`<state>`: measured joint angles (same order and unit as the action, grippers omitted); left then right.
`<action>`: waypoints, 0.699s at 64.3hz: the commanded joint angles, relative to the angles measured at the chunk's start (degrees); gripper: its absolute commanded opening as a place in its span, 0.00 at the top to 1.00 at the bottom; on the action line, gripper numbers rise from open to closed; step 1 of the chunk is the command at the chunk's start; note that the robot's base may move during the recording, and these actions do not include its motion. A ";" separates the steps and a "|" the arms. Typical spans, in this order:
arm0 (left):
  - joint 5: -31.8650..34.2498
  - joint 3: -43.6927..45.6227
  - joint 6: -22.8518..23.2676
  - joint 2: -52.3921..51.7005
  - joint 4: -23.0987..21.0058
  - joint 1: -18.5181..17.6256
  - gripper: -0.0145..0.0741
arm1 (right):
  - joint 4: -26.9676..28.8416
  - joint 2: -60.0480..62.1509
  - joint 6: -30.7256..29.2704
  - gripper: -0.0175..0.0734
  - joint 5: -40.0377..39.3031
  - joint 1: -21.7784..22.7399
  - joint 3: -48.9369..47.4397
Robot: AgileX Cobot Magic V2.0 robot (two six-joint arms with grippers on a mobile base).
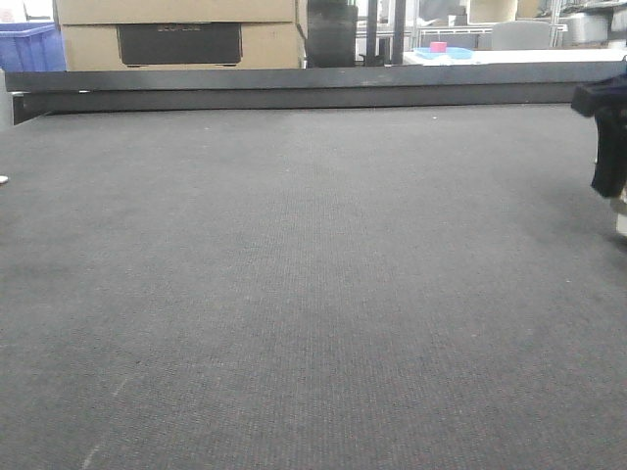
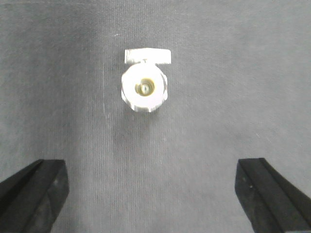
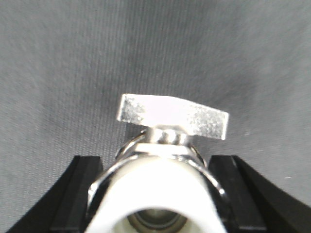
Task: Place valve from conveyor to right shelf box
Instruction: 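Close the left gripper around the white end of the other valve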
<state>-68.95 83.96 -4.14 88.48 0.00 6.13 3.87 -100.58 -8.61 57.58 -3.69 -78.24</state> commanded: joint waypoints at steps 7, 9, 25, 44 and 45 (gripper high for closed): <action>-0.33 3.64 -3.66 7.12 -2.92 2.52 0.16 | -0.79 4.25 -0.46 0.98 -2.18 0.00 -0.61; -0.33 3.91 -4.15 8.13 -4.10 2.83 0.16 | -0.79 4.44 -0.46 0.98 -2.32 0.00 -0.61; 1.67 4.02 -6.61 15.02 -7.63 2.19 0.16 | -0.79 5.26 -0.46 0.98 -3.13 0.00 -0.61; 2.78 4.02 -6.61 19.51 -6.54 2.19 0.16 | -0.79 5.26 -0.46 0.98 -3.86 0.00 -0.61; 2.78 4.02 -6.61 19.51 -6.28 2.19 0.16 | -0.79 5.26 -0.46 0.98 -3.97 0.00 -0.61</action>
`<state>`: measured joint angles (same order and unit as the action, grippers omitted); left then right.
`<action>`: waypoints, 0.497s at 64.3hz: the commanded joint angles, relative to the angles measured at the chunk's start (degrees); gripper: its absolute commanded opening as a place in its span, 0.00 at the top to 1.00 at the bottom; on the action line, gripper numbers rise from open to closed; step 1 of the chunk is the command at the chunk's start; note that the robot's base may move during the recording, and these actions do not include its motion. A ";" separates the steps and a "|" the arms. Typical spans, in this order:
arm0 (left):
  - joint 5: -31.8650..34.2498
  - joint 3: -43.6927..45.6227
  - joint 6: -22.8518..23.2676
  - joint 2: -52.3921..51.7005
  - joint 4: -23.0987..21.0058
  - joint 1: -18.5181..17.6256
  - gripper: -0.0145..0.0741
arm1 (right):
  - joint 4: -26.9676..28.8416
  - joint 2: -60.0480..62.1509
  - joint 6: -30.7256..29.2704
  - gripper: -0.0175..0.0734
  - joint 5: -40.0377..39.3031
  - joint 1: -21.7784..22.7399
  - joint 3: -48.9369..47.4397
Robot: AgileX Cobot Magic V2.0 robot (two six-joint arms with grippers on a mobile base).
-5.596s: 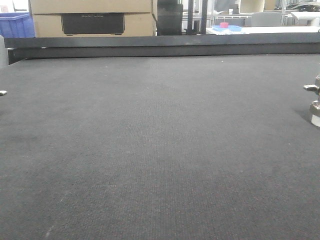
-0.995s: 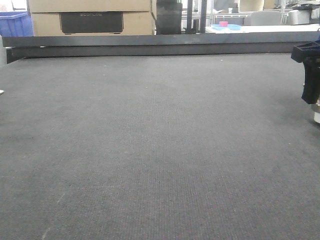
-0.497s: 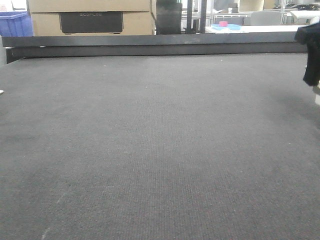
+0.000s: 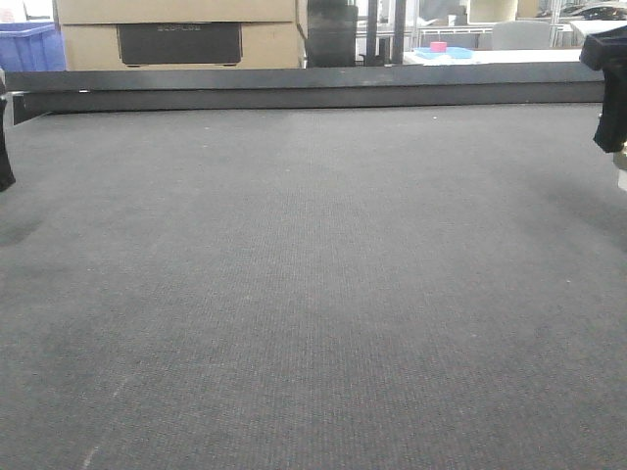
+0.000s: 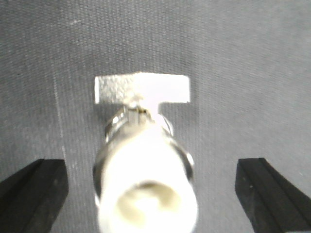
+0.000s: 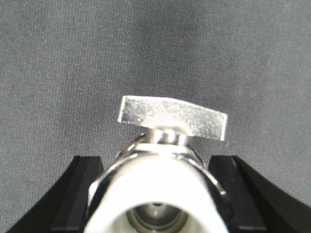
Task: Place valve from conveyor to right shelf box
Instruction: 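Close the left gripper around the white end of the other valve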
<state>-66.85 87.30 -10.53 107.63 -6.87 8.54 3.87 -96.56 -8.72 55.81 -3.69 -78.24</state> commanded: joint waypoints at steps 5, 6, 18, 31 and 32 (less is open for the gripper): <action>1.90 0.67 -0.21 0.36 2.04 -0.23 0.16 | -0.79 1.24 -0.34 0.98 -2.18 0.00 -0.61; 2.14 0.67 -0.21 0.36 2.31 -0.23 0.16 | -0.79 1.24 -0.34 0.98 -2.18 0.00 -0.61; 4.69 0.67 -0.21 0.36 2.52 -0.23 0.16 | -0.79 1.24 -0.34 0.98 -2.34 0.00 -0.61; 4.19 0.67 -0.21 0.36 1.88 -0.23 0.16 | -0.79 1.24 -0.34 0.98 -2.61 0.00 -0.61; 4.08 0.67 -0.21 0.36 1.88 -0.23 0.16 | -0.79 1.24 -0.34 0.98 -2.61 0.00 -0.61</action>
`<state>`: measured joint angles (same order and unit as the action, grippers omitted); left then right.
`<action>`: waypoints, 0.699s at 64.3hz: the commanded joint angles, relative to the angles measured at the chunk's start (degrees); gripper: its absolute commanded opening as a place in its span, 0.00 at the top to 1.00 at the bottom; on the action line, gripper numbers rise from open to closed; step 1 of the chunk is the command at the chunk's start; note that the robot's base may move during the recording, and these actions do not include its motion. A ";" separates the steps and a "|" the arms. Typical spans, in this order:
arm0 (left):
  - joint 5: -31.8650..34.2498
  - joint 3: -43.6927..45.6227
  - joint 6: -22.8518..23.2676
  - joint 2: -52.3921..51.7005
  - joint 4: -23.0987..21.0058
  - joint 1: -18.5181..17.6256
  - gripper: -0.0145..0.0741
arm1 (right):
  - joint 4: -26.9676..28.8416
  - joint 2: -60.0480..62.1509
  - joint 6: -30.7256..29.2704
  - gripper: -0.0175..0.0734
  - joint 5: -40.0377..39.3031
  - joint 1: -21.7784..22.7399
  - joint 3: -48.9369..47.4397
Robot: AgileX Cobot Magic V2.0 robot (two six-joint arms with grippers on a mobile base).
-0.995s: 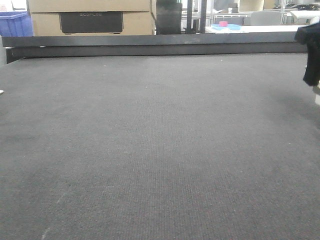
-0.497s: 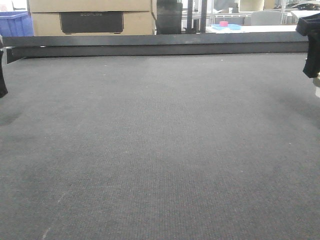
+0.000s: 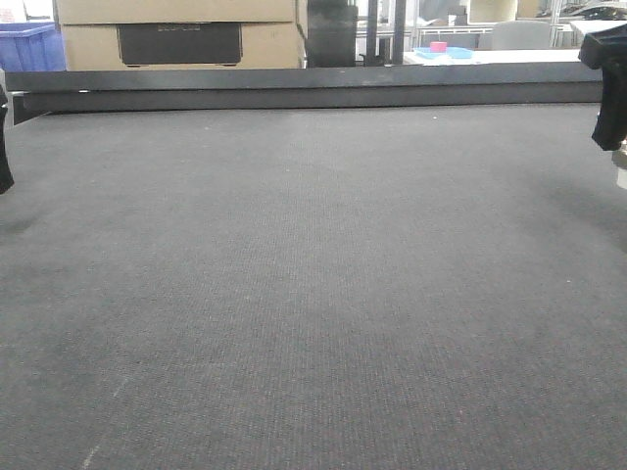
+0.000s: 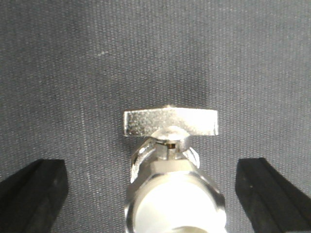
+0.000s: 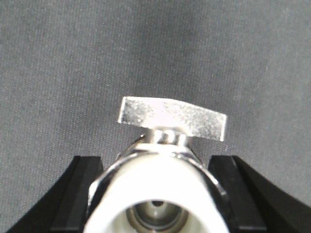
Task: Place valve from conveyor to right shelf box
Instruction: 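Close the left gripper around the white end of the other valve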
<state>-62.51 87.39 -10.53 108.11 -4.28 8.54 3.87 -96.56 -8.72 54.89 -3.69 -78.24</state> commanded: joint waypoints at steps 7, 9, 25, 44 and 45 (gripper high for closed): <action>-1.58 0.58 -0.21 -0.12 -0.71 -0.23 0.19 | -0.79 1.24 -0.34 0.98 -1.69 0.00 -0.61; -1.58 0.58 -0.21 -0.12 -0.71 -0.23 0.22 | -0.79 1.24 -0.34 0.98 -1.82 0.00 -0.61; -0.20 0.58 0.13 -0.12 -0.71 -0.23 0.83 | -0.79 1.24 -0.34 0.98 -1.82 0.00 -0.61; -1.11 0.58 0.23 -2.12 -1.07 -0.23 0.96 | -0.79 3.26 -0.34 0.98 -2.06 0.00 -0.61; -1.11 0.58 0.23 -2.54 -1.08 -0.23 0.96 | -0.79 3.54 -0.34 0.98 -2.06 0.00 -0.61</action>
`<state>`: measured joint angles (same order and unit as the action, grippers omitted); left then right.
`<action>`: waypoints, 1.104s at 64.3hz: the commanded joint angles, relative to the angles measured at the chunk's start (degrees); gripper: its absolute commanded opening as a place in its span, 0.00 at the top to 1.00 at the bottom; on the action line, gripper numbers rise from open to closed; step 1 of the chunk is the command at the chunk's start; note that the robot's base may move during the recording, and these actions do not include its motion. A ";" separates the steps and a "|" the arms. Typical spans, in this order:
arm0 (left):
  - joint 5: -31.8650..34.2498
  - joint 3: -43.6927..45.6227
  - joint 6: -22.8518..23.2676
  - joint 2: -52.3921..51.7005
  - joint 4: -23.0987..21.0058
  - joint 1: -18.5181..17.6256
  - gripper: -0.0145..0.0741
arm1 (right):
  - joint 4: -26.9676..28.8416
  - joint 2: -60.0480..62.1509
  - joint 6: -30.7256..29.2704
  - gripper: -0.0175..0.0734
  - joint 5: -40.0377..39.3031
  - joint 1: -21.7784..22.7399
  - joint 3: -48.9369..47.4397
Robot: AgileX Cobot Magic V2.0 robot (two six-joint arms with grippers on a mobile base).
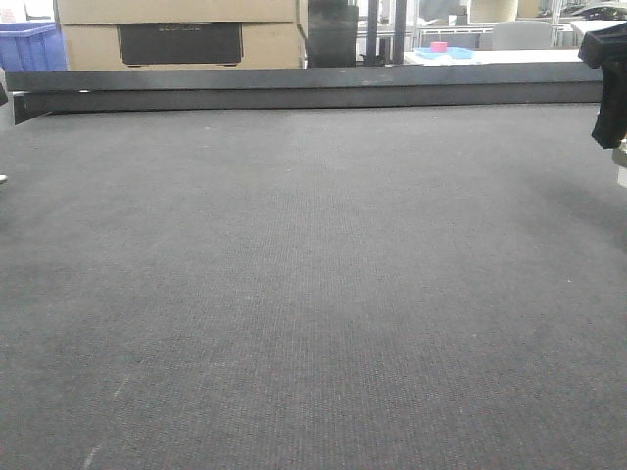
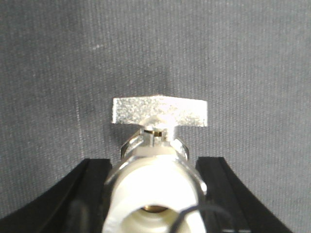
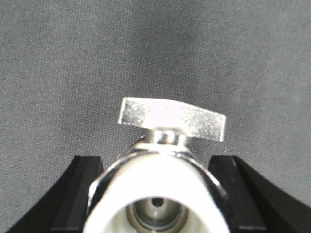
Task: Place valve from conveyor to right shelf box
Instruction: 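Close the left gripper around the white end of the other valve, then lift both held valves up off the conveyor belt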
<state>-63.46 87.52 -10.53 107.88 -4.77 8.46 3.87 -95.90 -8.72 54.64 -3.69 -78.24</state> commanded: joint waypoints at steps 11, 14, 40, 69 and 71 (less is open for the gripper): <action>0.63 0.45 0.23 -9.25 -3.04 -0.14 0.96 | -0.79 7.93 -0.34 0.98 -3.44 0.00 -0.61; 0.93 0.45 0.23 -11.49 -3.62 -0.29 0.96 | -0.79 9.49 -0.34 0.98 -4.16 0.00 -0.61; 5.76 0.45 0.36 -30.60 -4.28 -2.37 0.96 | -0.79 24.14 -0.34 0.98 -6.44 0.00 -0.61; 7.40 0.45 0.45 -40.61 -4.31 -2.37 0.96 | 1.19 33.57 -0.34 0.98 -10.66 0.00 -0.61; 7.40 0.45 0.45 -40.61 -4.31 -2.37 0.96 | 1.19 33.67 -0.34 0.98 -10.65 0.00 -0.61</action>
<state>-58.42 87.52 -10.53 68.00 -8.26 6.40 4.89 -63.39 -8.72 48.38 -3.69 -78.24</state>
